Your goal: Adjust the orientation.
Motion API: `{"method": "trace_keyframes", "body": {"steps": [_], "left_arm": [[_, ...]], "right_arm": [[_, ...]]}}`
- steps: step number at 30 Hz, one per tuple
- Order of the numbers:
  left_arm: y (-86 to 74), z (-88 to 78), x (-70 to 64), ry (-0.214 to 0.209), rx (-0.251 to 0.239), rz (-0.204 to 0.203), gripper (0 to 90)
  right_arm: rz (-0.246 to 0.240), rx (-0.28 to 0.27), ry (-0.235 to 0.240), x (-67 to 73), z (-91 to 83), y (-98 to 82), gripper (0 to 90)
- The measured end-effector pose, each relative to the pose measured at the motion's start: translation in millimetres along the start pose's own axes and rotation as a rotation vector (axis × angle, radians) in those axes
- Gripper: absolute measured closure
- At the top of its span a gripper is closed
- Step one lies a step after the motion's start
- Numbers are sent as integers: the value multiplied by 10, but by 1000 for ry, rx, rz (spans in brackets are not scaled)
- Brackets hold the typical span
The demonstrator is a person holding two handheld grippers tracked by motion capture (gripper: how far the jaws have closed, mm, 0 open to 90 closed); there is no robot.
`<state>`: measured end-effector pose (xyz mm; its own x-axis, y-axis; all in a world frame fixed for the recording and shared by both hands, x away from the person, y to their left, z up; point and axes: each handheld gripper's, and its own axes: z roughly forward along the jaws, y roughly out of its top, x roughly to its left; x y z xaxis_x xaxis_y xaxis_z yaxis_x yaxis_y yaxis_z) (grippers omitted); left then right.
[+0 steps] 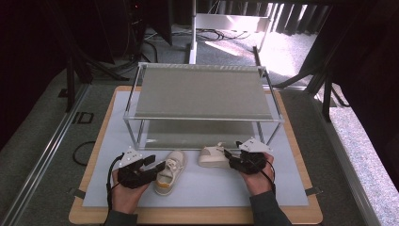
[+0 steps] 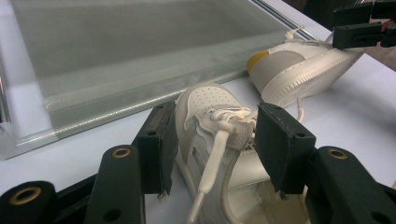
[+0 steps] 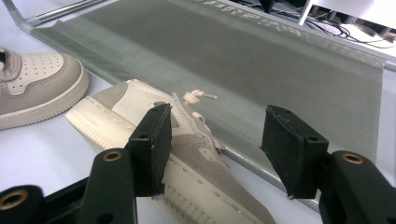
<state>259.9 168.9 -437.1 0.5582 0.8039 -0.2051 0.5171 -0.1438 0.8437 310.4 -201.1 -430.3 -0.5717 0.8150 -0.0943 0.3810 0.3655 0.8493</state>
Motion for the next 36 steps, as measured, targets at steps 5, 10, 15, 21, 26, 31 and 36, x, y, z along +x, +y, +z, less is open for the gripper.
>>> {"method": "trace_keyframes", "body": {"steps": [5,10,15,21,26,31,36], "left_arm": [[-1,-5,-1,-2,-1,-4,481],[0,-9,-10,-2,-5,-4,481],[-1,-2,-15,-2,-2,-2,481],[-2,-7,-20,-4,-4,-5,481],[-3,-3,-26,-4,-3,-4,481],[0,3,-36,-7,-2,-5,480],[0,-6,-30,-7,-4,-3,479]], "right_arm": [[-1,-4,15,29,-46,-27,439],[2,-14,25,69,-101,-72,446],[2,-21,39,103,-159,-124,446],[16,-30,56,159,-230,-213,446],[10,-21,75,225,-297,-311,442],[-1,-18,83,286,-334,-407,441],[-7,12,108,348,-346,-483,413]]}}
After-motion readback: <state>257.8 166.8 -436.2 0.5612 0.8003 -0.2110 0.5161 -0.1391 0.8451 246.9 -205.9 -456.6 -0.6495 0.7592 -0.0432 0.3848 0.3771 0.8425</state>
